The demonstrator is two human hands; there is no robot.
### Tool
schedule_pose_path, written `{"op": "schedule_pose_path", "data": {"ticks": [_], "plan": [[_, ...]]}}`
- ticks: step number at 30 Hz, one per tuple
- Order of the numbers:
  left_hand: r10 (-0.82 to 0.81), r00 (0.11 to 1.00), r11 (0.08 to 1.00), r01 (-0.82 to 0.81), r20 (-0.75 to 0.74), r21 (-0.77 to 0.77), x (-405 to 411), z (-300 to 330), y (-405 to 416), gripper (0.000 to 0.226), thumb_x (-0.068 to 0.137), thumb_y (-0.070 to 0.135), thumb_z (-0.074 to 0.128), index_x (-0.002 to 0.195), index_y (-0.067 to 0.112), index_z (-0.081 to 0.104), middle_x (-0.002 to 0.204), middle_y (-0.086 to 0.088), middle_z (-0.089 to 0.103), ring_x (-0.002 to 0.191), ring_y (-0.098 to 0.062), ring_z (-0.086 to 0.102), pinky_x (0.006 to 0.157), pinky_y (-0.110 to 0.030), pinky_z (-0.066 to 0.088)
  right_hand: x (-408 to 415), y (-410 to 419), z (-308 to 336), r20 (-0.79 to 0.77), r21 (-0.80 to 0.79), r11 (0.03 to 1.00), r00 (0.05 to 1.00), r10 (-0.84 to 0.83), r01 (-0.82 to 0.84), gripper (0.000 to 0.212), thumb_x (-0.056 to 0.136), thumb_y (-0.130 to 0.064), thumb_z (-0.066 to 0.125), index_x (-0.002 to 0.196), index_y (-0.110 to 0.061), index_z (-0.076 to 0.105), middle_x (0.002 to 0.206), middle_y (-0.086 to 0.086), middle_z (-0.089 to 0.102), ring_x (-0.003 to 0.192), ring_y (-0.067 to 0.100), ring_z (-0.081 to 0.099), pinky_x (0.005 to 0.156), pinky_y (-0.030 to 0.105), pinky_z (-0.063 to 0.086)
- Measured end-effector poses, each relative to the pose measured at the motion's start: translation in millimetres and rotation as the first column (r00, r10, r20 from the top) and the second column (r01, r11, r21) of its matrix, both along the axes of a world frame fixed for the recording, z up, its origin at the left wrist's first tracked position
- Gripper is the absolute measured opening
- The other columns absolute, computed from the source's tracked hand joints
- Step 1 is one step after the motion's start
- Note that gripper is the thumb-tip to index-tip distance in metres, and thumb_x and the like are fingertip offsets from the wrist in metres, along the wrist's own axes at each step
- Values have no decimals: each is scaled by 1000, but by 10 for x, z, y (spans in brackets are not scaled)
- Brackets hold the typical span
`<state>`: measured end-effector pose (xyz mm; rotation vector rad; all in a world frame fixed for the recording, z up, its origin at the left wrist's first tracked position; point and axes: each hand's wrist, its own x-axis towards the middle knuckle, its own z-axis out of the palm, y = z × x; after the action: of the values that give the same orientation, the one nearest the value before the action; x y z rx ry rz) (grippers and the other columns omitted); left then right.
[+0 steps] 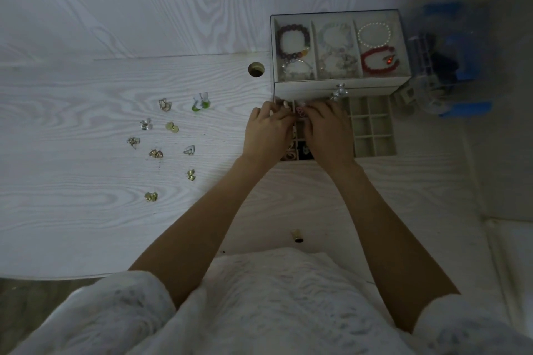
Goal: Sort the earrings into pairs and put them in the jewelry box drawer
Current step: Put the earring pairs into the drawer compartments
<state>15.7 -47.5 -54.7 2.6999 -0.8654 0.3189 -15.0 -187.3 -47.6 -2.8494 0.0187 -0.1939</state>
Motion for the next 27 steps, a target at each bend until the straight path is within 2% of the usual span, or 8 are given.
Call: {"op": "schedule_pose_path", "data": {"ticks": [4, 8, 10, 13, 16, 18, 23, 27], "plan": [[-15, 997, 999, 11, -81, -46, -12, 39, 17, 32, 77, 19, 42, 88, 18, 72, 89, 5, 72, 83, -27, 61, 65, -31, 44, -40, 11, -55, -62, 6, 1000, 998, 29, -29, 35, 89, -16, 48, 122, -8, 56, 126, 8, 58, 118, 32, 48, 93, 42, 40], [46, 967, 974, -100, -252, -204, -114, 245, 169, 23, 83, 12, 53, 99, 16, 70, 91, -4, 72, 84, -28, 61, 72, -36, 47, -84, 23, -33, -165, 22, 998, 985, 58, -55, 47, 91, -20, 50, 135, -7, 41, 143, 9, 43, 133, 31, 32, 103, 48, 34], [79, 934, 942, -184, -348, -279, -228, 350, 368, 22, 88, 15, 53, 105, 19, 67, 92, 0, 72, 83, -20, 63, 70, -32, 49, -169, 45, 21, -123, 64, 996, 990, 66, -59, 45, 92, -19, 49, 135, -7, 42, 143, 9, 42, 134, 30, 30, 108, 46, 30], [106, 890, 891, -283, -443, -355, -461, 468, 812, 20, 91, 20, 52, 106, 22, 65, 92, 8, 71, 80, -9, 64, 69, -26, 51, -383, 181, 148, 23, 110, 990, 996, 90, -92, 32, 91, -14, 46, 120, -6, 57, 126, 11, 56, 122, 30, 43, 105, 37, 32], [174, 847, 866, -374, -502, -331, -787, 476, 1288, 18, 92, 17, 54, 105, 22, 65, 91, 11, 69, 80, -7, 63, 71, -26, 51, -641, 447, 224, 97, 179, 965, 980, 176, -191, 24, 87, -7, 48, 105, -5, 64, 107, 10, 63, 104, 28, 53, 93, 33, 39], [220, 806, 855, -430, -549, -289, -985, 412, 1542, 21, 90, 12, 55, 106, 20, 66, 95, 7, 69, 83, -11, 62, 73, -29, 51, -796, 641, 236, -7, 280, 930, 969, 248, -236, 22, 86, -5, 51, 103, -7, 64, 103, 8, 63, 99, 25, 54, 84, 31, 42], [250, 750, 936, -350, -612, -47, -1404, 131, 1846, 50, 75, 5, 65, 123, 16, 57, 121, -12, 58, 105, -30, 54, 87, -37, 48, -1061, 1093, 109, -250, 360, 882, 880, 405, -304, 29, 83, -14, 61, 113, -13, 59, 111, 6, 57, 99, 23, 56, 76, 34, 48], [201, 768, 949, -306, -609, -73, -1516, -16, 1769, 60, 72, 3, 69, 128, 15, 53, 119, -15, 54, 103, -32, 53, 83, -31, 43, -1142, 1360, 0, -323, 331, 896, 857, 401, -294, 45, 79, -24, 68, 119, -15, 49, 119, 6, 50, 106, 20, 49, 74, 32, 47]]}}
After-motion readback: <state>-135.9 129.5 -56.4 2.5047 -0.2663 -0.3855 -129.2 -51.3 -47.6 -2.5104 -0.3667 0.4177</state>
